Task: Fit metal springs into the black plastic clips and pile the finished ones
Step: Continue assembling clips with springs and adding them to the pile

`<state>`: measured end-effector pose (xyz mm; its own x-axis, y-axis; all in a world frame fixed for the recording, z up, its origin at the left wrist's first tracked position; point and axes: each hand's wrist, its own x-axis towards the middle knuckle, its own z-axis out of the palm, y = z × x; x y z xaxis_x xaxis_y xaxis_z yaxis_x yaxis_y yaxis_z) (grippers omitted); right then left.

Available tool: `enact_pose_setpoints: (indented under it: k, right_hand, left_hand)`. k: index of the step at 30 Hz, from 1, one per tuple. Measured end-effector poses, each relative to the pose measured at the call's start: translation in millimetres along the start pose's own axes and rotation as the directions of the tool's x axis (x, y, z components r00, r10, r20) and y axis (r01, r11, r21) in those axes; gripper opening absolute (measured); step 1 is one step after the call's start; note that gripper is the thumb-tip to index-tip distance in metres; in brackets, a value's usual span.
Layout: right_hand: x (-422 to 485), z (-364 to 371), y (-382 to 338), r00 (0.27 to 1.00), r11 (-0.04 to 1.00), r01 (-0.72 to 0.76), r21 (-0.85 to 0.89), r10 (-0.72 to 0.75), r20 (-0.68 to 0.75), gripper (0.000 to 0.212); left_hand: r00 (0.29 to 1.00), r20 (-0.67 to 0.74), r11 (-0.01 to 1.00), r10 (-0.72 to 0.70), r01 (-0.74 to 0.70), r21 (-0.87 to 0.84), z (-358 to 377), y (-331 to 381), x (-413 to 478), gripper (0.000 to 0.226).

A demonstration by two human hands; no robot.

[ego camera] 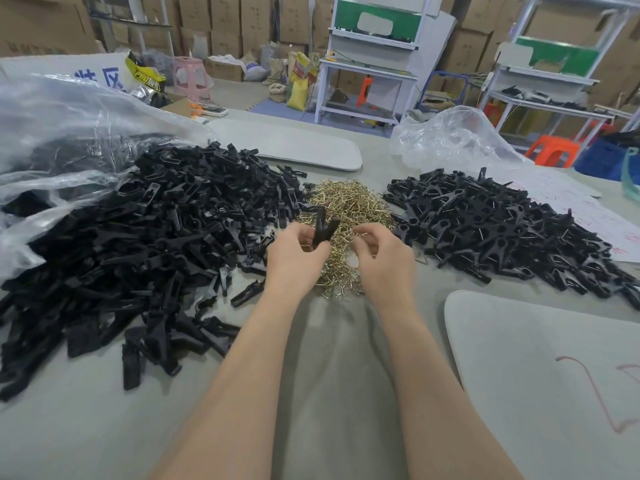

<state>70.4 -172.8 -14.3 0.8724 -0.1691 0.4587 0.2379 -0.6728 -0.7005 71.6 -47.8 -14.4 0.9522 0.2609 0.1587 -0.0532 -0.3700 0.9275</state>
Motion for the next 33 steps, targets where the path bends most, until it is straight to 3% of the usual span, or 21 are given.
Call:
enact_pose_setpoints:
  k: [9, 14, 17, 21, 25, 28, 33]
  right_hand:
    - [1.3, -1.3, -0.9, 0.999, 0.999, 0.049, 0.008, -0.049, 0.012, 0.014]
    - [2.4, -0.8, 4.9, 0.995, 0.998, -0.068, 0.005, 0.067, 0.077, 0.011]
    - [3.8, -4.7, 4.1, 0.994, 0.991, -0.108, 0.081, 0.105, 0.037, 0.006]
    - [3.8, -7.2, 1.9, 0.994, 0.977, -0.108, 0.184, 0.108, 0.010, 0.015]
    - [3.3, -7.7, 0.2, 0.998, 0.995, 0.059, 0.081, -0.056, -0.037, 0.007]
    - [3.6, -2.8, 6.1, 0.992, 0.998, -0.026, -0.057, 0.033, 0.119, 0.011]
    - [4.7, -4.7, 3.5, 0.999, 1.000, -0.019, 0.021, 0.019, 0.033, 0.012]
  left_hand:
    - [0.998, 0.045, 0.996, 0.039, -0.043, 0.081, 1.6, -0.7, -3.6, 0.011]
    - [0.998, 0.051, 0.997, 0.042, -0.045, 0.063, 1.0, -1.6, -3.1, 0.010]
    - [0.998, 0.051, 0.997, 0.037, -0.040, 0.061, 0.6, -2.5, -2.8, 0.009]
    - [0.998, 0.056, 0.997, 0.035, -0.039, 0.059, 1.8, -2.3, -2.3, 0.010]
    - [0.998, 0.057, 0.998, 0.027, -0.030, 0.049, 1.3, -1.9, -1.9, 0.010]
    - [0.998, 0.057, 0.999, 0.037, -0.039, 0.036, 0.3, -1.7, -1.9, 0.010]
    - [0.998, 0.046, 0.998, 0.040, -0.042, 0.044, 0.8, -2.5, -1.9, 0.010]
